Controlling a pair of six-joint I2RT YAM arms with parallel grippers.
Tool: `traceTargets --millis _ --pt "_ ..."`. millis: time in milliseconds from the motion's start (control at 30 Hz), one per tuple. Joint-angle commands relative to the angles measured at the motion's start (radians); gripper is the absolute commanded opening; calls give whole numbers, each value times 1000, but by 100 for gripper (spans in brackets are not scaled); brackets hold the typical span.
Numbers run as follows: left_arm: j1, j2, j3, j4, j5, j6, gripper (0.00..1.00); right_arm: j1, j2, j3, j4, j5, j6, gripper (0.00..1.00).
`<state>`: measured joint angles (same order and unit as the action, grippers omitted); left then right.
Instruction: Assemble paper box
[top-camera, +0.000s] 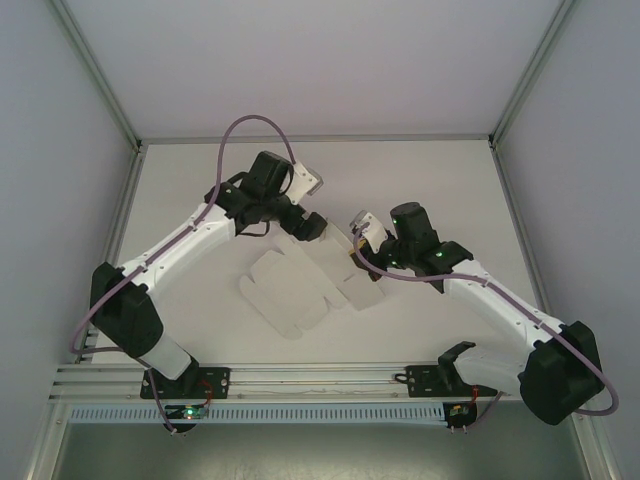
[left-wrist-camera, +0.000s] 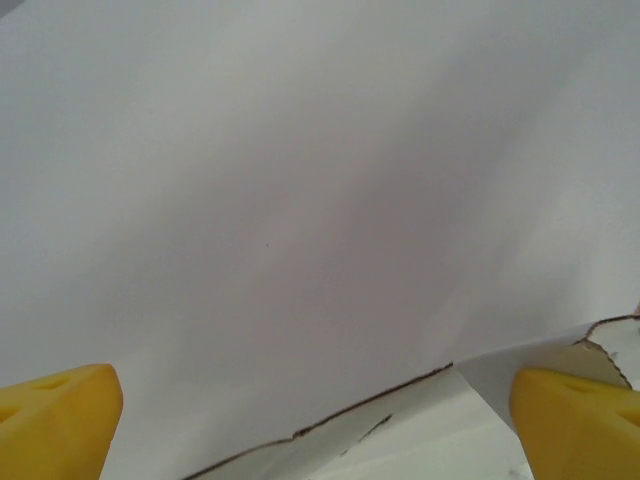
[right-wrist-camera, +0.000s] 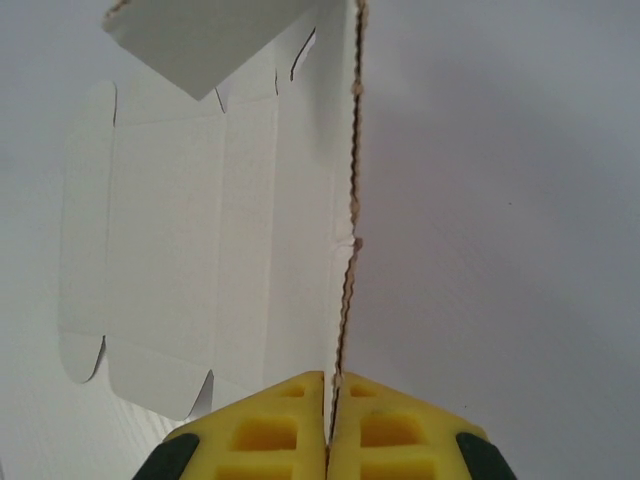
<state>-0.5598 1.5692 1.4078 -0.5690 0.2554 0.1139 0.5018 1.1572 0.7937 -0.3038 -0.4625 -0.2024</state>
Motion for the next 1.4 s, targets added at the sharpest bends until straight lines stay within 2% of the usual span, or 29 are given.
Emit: traceTargets --millis 0,100,167,267,333,400,567,767,867,933,1067,1167,1267,1367 --pt "-50 -46 -68 193 -25 -190 100 17 4 18 146 -81 58 0" --pt "-81 -84 -207 461 -43 -382 100 20 6 6 225 -105 130 0" --pt "-130 -106 -289 594 -175 -411 100 21 -2 -8 285 -123 171 0" --pt "-198 -113 -335 672 -421 -419 100 27 -15 -12 326 -147 213 0" --pt "-214 -105 -345 696 -473 -450 100 30 -20 -11 337 -141 229 0" --pt "-226 -95 -357 727 -472 -461 100 34 -22 -10 345 -138 242 0" --pt "-264 -85 -333 693 -569 -445 100 36 -30 -17 336 -102 243 0" --pt "-244 -151 -281 447 -673 -351 100 29 -49 7 158 14 139 0" --pt "-170 -199 -260 268 -582 -330 100 1 -47 8 85 28 108 0" --pt "-85 -239 -276 198 -429 -329 100 -26 -40 4 64 2 95 0" --pt "119 -313 -379 256 -14 -332 100 -72 1 14 21 -76 47 0" --pt "208 -325 -444 315 186 -301 100 -87 52 55 -25 -101 -8 0" --pt "245 -308 -483 366 257 -256 100 -103 121 119 -67 -137 -24 0" --pt "295 -276 -489 364 280 -230 100 -127 177 165 -92 -159 -27 0"
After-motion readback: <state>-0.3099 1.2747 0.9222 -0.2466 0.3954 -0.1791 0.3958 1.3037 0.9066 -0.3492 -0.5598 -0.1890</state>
